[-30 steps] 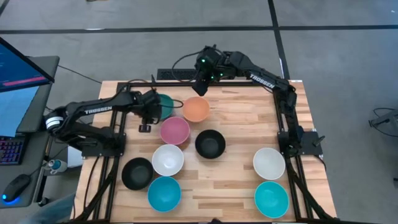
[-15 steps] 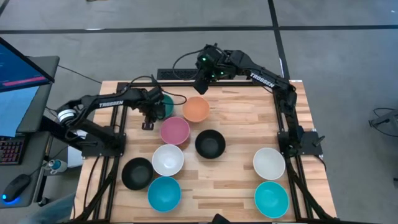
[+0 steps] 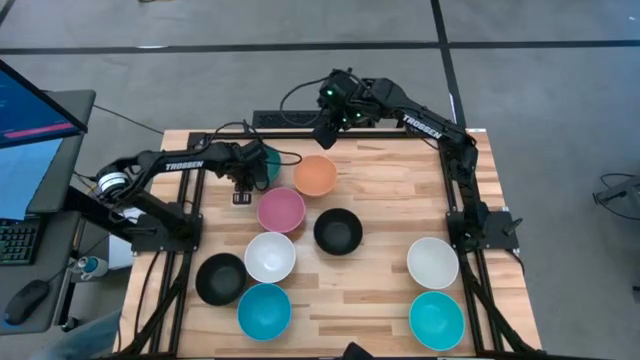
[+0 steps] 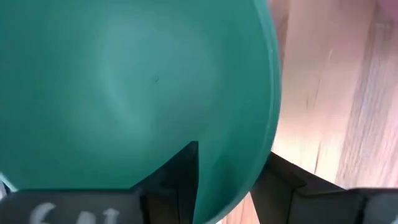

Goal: Nest bowls inside each other
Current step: Stack the dark green bowl on top of the top black bowl

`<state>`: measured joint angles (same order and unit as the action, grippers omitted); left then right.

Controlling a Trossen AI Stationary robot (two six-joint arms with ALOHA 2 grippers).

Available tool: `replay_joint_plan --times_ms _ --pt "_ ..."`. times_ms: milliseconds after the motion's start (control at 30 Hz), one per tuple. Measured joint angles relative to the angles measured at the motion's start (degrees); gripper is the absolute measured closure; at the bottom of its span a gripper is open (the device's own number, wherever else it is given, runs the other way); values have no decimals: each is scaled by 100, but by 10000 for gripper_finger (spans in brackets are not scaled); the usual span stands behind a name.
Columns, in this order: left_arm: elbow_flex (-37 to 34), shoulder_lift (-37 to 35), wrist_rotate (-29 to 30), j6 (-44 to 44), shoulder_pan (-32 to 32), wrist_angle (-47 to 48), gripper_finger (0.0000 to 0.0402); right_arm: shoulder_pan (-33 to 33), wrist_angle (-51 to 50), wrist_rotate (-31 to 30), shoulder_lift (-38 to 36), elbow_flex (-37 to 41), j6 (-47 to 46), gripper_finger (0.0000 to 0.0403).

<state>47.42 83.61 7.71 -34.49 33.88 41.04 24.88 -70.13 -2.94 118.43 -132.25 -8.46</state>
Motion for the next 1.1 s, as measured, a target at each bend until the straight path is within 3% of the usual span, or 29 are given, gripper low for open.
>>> replay_joint_plan --times_ms 467,567,700,867,1100 --pt "0 -2 -449 -14 -72 -303 289 -202 -355 2 7 0 140 138" --pt "0 -2 -492 -11 -65 -310 316 -302 -452 -24 7 0 273 138" --pt "0 -2 -502 -92 -67 -328 385 -282 -448 -30 7 0 142 138" --pt "2 -2 -491 -88 -67 -306 399 -153 -448 -55 7 0 46 138" --pt "828 -15 -404 243 -165 955 400 181 -556 -55 7 0 -6 138"
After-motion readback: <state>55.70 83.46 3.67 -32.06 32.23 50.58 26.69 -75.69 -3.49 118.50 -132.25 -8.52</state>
